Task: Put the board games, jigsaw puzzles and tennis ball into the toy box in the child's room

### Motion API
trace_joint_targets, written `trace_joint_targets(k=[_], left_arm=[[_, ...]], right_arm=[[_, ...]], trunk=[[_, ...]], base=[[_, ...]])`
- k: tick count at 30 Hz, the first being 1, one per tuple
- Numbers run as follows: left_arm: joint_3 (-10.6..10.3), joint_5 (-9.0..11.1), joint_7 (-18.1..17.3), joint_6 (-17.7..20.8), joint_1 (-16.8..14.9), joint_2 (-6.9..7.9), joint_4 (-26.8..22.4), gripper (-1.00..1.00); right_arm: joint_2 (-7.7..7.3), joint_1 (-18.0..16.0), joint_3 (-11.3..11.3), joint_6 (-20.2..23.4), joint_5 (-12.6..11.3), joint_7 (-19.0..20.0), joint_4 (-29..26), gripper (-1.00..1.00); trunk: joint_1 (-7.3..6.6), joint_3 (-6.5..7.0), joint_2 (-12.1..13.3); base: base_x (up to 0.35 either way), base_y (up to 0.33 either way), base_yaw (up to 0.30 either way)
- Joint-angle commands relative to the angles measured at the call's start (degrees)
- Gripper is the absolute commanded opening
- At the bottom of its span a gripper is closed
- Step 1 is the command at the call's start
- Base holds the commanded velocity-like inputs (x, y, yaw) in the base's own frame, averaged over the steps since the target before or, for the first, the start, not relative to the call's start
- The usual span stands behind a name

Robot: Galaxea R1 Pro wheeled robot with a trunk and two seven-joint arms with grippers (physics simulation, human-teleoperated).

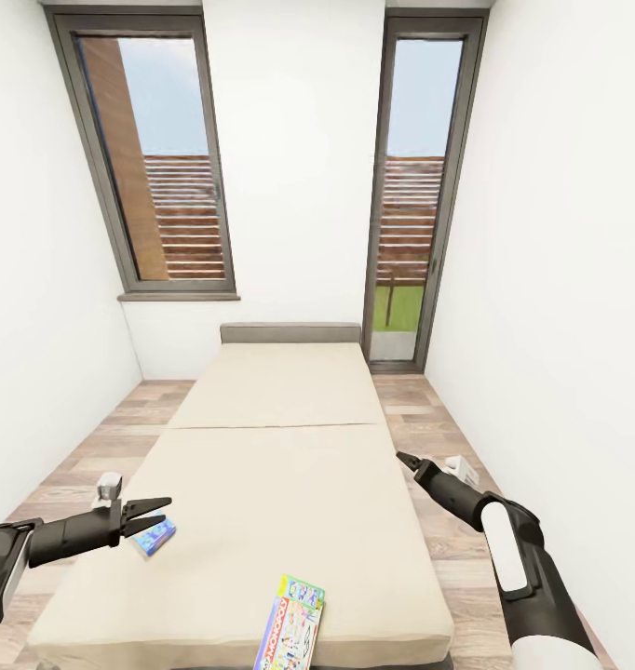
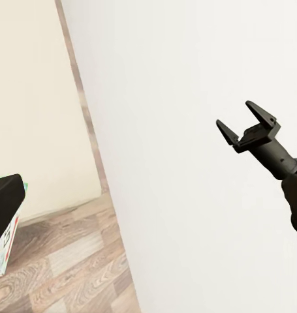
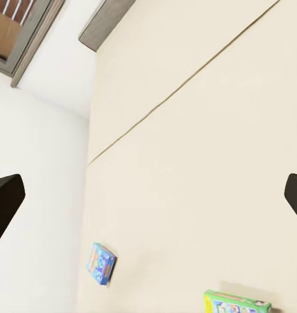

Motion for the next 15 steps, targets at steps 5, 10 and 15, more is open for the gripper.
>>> trace_joint_targets(k=[5,10,15], left_arm=[[0.1,-0.6,-0.5,0.6,-0.1,-0.05,0.0,1.00],[0.1,-0.7,-0.3,0.5,-0.1,-0.07,0.0,1.00],[0.1,-0.7,-0.1,0.5,-0.1,-0.07,0.0,1.00]], right_arm=[[0.07,-0.1,-0.2,0.3,0.1,0.3,0.0,1.00],[0.07,-0.1,-0.2,0.3,0.1,0.3,0.0,1.00],[0.02,-0.1,-0.2,0.3,0.1,0.4,0.0,1.00]], trunk=[[1.11,-0.99,-2.1],[2.21,-1.89,-4.1],[3.09,-2.60,-5.7]], base=[[0.000,0.000,0.000],[-0.006,0.000,0.000],[-0.165,0.000,0.000]])
